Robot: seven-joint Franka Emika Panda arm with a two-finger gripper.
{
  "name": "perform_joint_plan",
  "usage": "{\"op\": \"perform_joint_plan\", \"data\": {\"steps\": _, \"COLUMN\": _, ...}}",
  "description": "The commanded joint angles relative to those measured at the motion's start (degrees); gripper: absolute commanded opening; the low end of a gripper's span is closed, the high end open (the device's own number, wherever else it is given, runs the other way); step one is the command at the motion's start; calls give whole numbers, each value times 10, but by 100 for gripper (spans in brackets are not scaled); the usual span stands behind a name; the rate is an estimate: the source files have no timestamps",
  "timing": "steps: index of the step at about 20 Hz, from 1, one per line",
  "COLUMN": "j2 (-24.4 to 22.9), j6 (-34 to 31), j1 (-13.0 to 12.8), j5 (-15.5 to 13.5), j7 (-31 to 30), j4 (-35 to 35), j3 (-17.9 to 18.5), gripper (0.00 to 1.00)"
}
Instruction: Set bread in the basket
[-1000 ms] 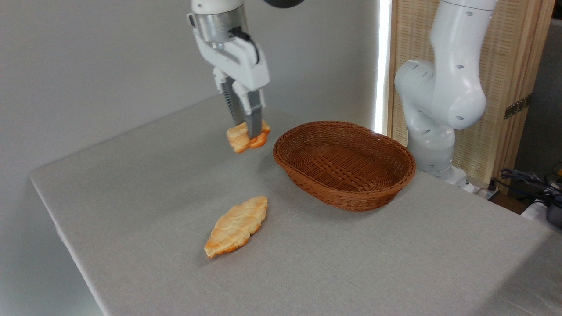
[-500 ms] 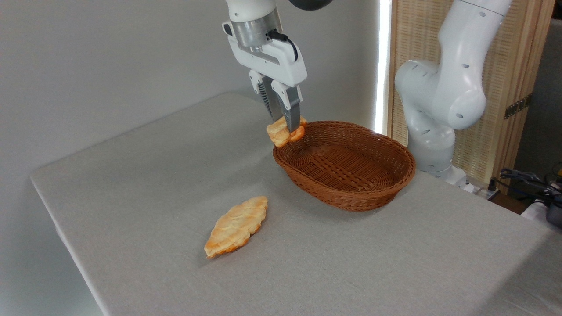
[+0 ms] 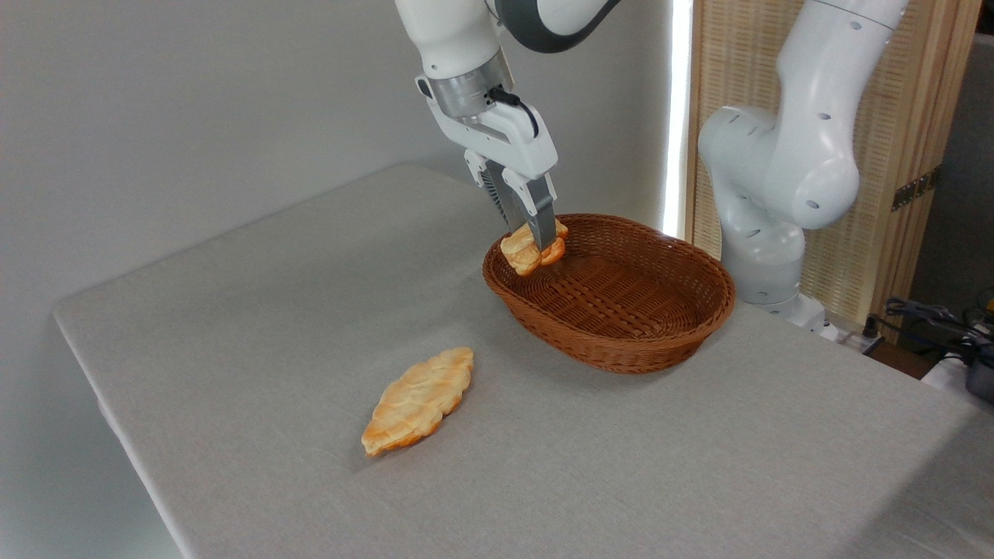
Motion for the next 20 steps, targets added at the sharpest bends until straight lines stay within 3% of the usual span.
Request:
{"op": "perform_joint_plan", "data": {"steps": 1, "j2": 20, "j6": -9, "j1": -1, "j5": -6, "j7": 7, "j4": 4, "j3": -15, "gripper": 100}}
{"op": "perform_joint_plan", "data": {"steps": 8, "j2": 30, "j6": -4, "j1": 0, "j5": -3, "j7": 7, "j4": 8, "j3": -15, "gripper": 100}}
{"op": "perform_joint_plan", "data": {"steps": 11, "j2": 40, "j6": 24, "j1": 5, "j5": 0, "j7": 7, "j4": 43, "j3": -8, "gripper": 100}}
{"op": "perform_joint_plan", "data": {"steps": 17, "j2": 103, "j6": 134, "j1": 62, "j5": 1, "j7": 11, "j4": 142, "j3": -3, "gripper": 100}}
{"op": "perform_joint_plan", "data": {"steps": 20, "j2": 153, "j6": 157, "j1": 87, "j5": 1, "j7": 12, "j4": 200, "j3": -3, "gripper": 100}}
